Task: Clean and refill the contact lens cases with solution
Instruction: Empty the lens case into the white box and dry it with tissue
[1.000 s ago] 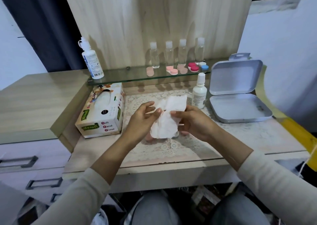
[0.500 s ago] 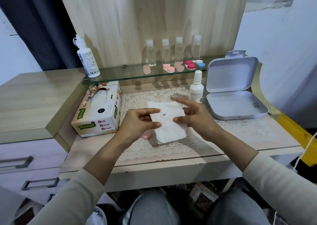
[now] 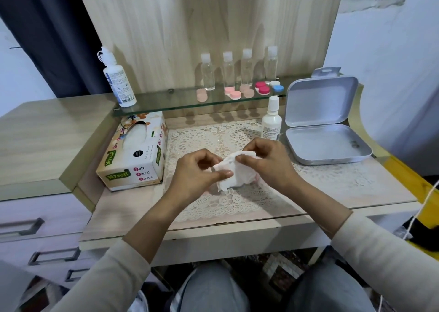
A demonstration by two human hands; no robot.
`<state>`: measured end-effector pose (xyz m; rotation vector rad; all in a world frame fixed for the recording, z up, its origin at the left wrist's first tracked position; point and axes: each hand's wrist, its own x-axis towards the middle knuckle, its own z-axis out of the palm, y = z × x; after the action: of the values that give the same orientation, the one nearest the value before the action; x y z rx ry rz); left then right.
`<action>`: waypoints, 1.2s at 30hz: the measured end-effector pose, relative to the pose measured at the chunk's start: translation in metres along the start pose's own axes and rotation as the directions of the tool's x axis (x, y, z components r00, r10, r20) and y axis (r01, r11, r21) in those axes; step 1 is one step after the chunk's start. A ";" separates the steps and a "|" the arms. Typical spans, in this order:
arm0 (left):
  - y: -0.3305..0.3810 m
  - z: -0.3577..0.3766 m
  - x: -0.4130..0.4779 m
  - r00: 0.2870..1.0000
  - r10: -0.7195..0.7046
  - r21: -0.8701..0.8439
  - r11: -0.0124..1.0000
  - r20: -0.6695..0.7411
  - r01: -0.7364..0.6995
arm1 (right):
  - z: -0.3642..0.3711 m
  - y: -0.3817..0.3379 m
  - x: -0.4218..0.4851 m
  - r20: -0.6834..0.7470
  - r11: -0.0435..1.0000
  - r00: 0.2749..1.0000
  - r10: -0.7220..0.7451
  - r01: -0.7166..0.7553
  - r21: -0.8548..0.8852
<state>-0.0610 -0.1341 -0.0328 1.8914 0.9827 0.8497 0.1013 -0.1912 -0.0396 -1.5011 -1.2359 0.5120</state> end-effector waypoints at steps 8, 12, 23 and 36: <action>-0.001 0.015 -0.005 0.996 0.014 -0.071 0.997 -0.083 -0.020 | 0.015 -0.001 -0.009 -0.059 0.978 0.990 0.129 -0.118 0.171; -0.003 0.015 -0.010 0.993 0.117 -0.066 0.991 -0.019 -0.118 | 0.010 -0.008 -0.012 0.024 0.891 0.973 0.229 -0.220 0.398; -0.008 0.009 -0.005 0.989 0.118 -0.118 0.985 -0.091 -0.128 | 0.006 -0.007 -0.009 0.183 0.819 0.940 0.288 -0.341 0.462; -0.024 -0.016 0.002 0.997 -0.057 -0.205 0.978 -0.047 0.047 | 0.003 0.020 0.003 0.251 0.864 0.968 -0.018 0.141 -0.484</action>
<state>-0.0809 -0.1177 -0.0464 1.6702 0.9350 0.9367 0.1080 -0.1851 -0.0578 -1.8458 -1.7089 0.3339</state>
